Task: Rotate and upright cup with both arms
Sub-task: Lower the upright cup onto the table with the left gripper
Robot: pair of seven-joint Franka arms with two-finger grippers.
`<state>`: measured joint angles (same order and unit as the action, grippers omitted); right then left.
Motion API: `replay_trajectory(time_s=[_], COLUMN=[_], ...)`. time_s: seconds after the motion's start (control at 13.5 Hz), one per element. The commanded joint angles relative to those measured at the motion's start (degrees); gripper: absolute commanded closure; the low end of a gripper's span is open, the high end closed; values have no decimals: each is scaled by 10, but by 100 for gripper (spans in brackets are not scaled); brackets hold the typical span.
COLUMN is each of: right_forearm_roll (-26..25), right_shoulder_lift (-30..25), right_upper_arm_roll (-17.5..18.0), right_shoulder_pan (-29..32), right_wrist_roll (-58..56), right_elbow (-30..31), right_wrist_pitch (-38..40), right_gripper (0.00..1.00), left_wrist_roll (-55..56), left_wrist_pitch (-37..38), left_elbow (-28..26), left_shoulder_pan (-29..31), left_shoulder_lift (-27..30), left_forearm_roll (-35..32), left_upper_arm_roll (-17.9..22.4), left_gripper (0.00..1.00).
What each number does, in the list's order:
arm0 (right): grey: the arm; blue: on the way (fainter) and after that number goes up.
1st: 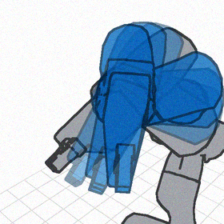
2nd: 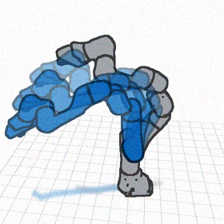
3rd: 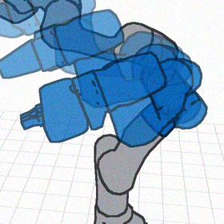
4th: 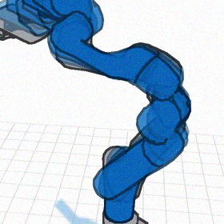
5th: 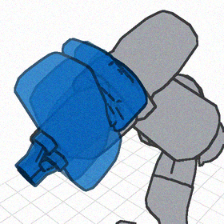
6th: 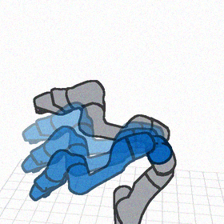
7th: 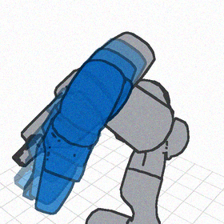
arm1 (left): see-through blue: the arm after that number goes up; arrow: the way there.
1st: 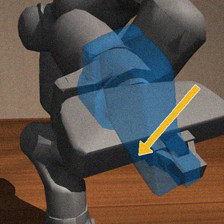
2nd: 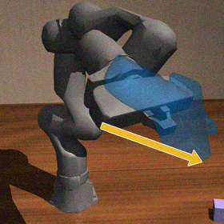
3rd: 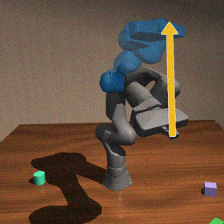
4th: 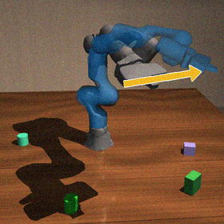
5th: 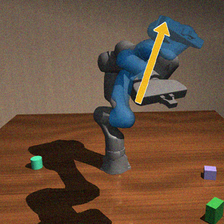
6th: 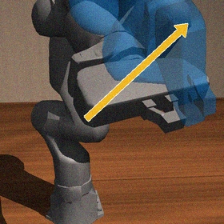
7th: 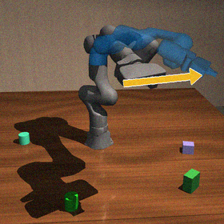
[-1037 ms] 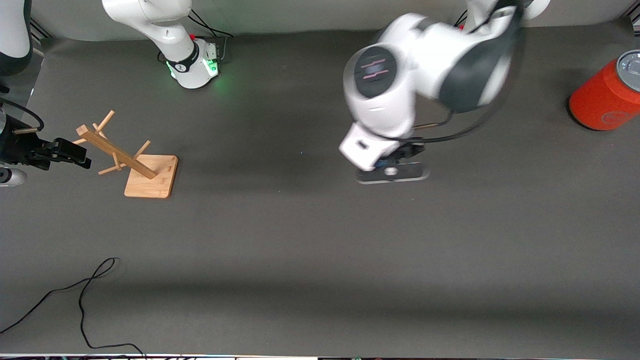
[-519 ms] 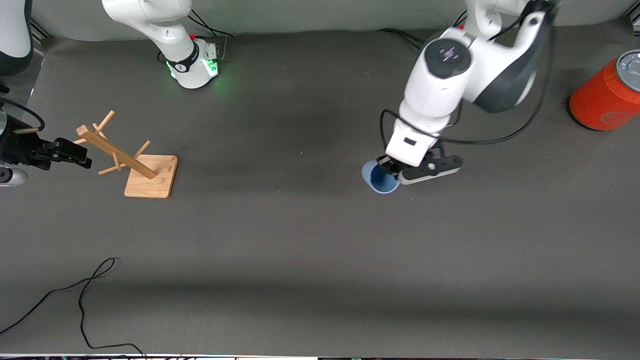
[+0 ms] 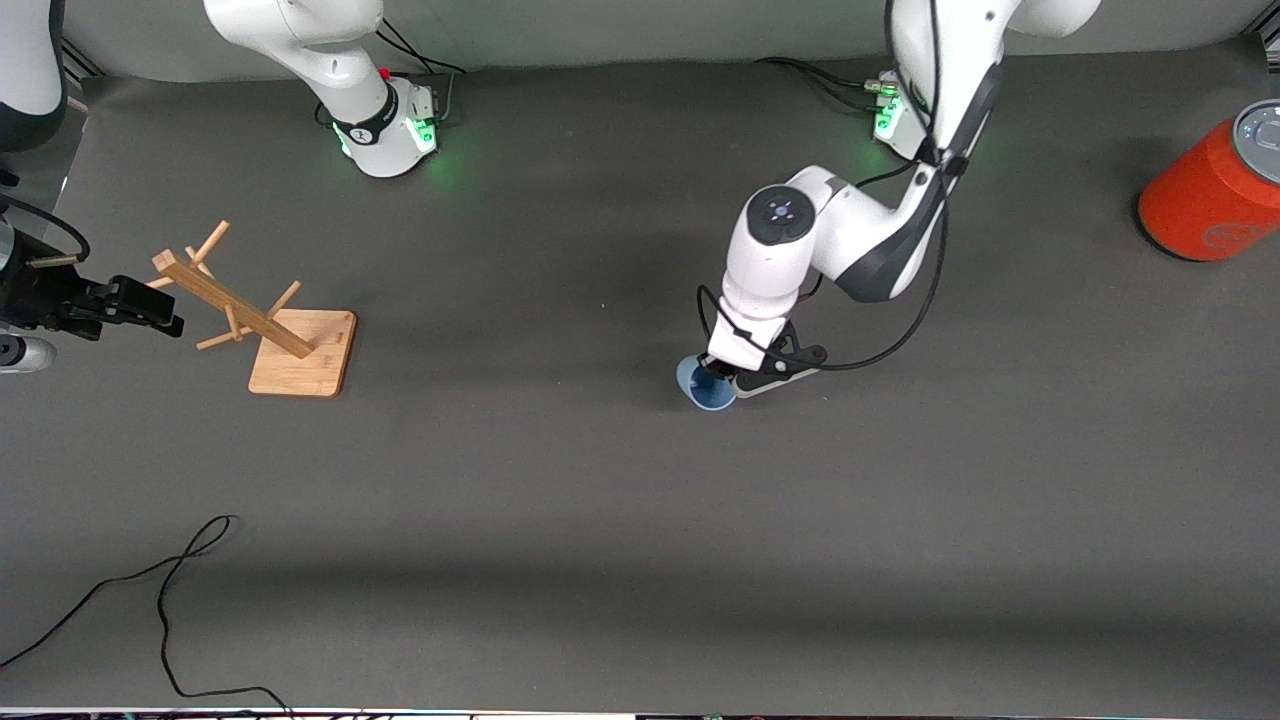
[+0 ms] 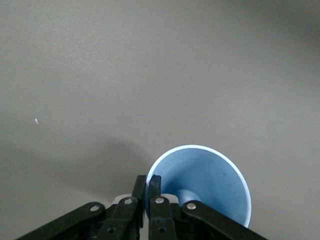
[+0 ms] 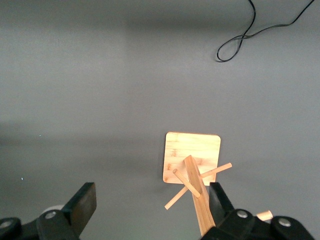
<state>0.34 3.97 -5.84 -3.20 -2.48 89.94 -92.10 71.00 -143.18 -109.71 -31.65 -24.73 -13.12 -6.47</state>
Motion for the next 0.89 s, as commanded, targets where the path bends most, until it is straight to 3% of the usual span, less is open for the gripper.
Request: replay_trajectory(time_s=[0.0,0.15,0.37,0.52,0.67,0.81], right_forearm_roll=[5,6,6,6,6,6], right_shoulder_lift=[-9,-10,-9,-10,-10,-10], right_upper_arm_roll=[0,0,0,0,0,0], right_shoulder_pan=[-1,-1,-1,-1,-1,-1], right_wrist_roll=[-13,-13,-13,-13,-13,-13], right_elbow=[3,4,4,3,4,4], right_wrist_pitch=[3,3,3,3,3,3], right_gripper=[0,0,0,0,0,0], left_wrist_roll=[139,211,258,280,281,265], left_wrist_pitch=[-19,-18,-1,16,25,89], left_elbow=[12,13,13,13,20,46], left_shoulder_pan=[-16,-17,-43,-43,-43,-39], left_shoulder_lift=[-26,-30,-28,-24,-12,2], left_forearm_roll=[-115,-181,-210,-247,-246,-229], left_upper_arm_roll=[7,6,10,8,5,-1], left_gripper=[100,100,100,1,0,0])
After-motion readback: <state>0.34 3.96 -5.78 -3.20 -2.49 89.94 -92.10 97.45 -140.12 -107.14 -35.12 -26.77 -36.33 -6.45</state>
